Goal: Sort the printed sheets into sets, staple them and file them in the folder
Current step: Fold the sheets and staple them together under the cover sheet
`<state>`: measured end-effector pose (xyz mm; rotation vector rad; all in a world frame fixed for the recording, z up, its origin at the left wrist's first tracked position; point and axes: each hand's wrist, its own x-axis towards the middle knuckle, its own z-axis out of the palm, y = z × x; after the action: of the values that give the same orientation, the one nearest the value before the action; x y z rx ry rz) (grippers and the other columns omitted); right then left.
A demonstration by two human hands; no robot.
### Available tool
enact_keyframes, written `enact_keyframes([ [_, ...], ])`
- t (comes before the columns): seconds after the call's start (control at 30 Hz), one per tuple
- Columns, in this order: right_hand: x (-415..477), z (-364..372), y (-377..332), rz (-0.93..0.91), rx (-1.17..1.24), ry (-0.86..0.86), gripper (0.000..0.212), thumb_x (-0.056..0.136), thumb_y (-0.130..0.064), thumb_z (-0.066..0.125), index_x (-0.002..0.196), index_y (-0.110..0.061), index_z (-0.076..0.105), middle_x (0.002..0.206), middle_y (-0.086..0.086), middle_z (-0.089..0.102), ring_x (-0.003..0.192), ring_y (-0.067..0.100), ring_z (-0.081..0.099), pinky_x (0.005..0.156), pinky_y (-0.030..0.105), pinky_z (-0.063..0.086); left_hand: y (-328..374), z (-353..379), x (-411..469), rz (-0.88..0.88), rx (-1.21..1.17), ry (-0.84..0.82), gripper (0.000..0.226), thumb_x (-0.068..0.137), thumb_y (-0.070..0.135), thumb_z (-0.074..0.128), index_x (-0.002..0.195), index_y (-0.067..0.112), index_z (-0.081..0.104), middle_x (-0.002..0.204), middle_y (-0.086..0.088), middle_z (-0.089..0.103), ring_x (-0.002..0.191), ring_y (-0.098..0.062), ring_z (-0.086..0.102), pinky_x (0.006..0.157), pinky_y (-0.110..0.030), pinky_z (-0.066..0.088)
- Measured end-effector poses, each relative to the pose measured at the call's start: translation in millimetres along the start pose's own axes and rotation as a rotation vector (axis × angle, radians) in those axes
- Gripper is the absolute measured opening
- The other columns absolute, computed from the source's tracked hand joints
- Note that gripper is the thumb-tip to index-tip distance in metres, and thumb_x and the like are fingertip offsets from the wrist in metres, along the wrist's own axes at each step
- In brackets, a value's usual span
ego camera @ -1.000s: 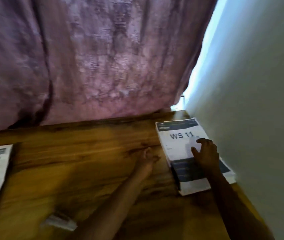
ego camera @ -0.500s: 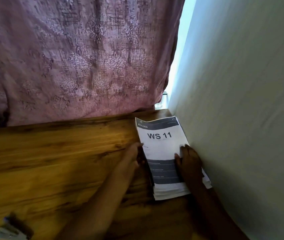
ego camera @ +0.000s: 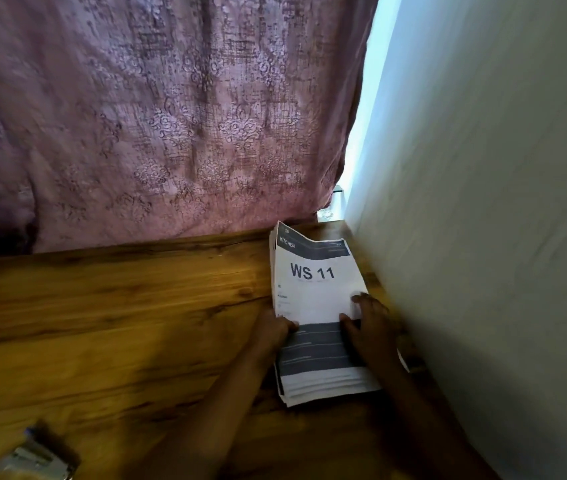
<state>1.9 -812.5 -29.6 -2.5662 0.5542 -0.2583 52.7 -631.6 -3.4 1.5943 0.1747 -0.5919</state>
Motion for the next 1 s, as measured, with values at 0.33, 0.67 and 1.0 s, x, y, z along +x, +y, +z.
enact_keyframes([
  [0.33, -11.8, 21.0, -153.1, 0.307, 1.0, -0.49, 0.027, 0.084, -0.015, 0.068, 0.108, -0.019, 0.055, 0.116, 0.004, 0.061, 0.098, 0.018, 0.059, 0.067, 0.024, 0.046, 8.7, -180.8, -39.2, 0.088, 0.045, 0.271, 0.038, 0.087, 0.007, 0.065, 0.124, 0.011, 0.057, 0.124, -0.01, 0.062, 0.111, -0.029, 0.058, 0.1, -0.048, 0.045],
  [0.67, -57.0, 39.4, -304.5, 0.07, 1.123, -0.082, 0.064, 0.053, -0.066, 0.077, 0.11, -0.042, 0.06, 0.112, 0.002, 0.065, 0.102, 0.025, 0.063, 0.091, 0.046, 0.05, 47.6, -282.0, -110.7, 0.739, 0.079, 0.517, 0.034, 0.082, 0.014, 0.071, 0.113, 0.019, 0.059, 0.107, 0.015, 0.063, 0.099, 0.007, 0.063, 0.076, -0.009, 0.05],
  [1.0, -109.5, 84.1, -350.3, 0.134, 0.825, -0.168, 0.054, 0.073, -0.066, 0.056, 0.1, -0.019, 0.053, 0.101, 0.006, 0.057, 0.108, 0.031, 0.056, 0.097, 0.042, 0.045, -9.9, -315.3, -105.4, 0.749, 0.487, 0.686, 0.061, 0.092, 0.058, 0.042, 0.089, 0.002, 0.067, 0.072, -0.014, 0.07, 0.064, -0.016, 0.064, 0.07, 0.004, 0.038],
])
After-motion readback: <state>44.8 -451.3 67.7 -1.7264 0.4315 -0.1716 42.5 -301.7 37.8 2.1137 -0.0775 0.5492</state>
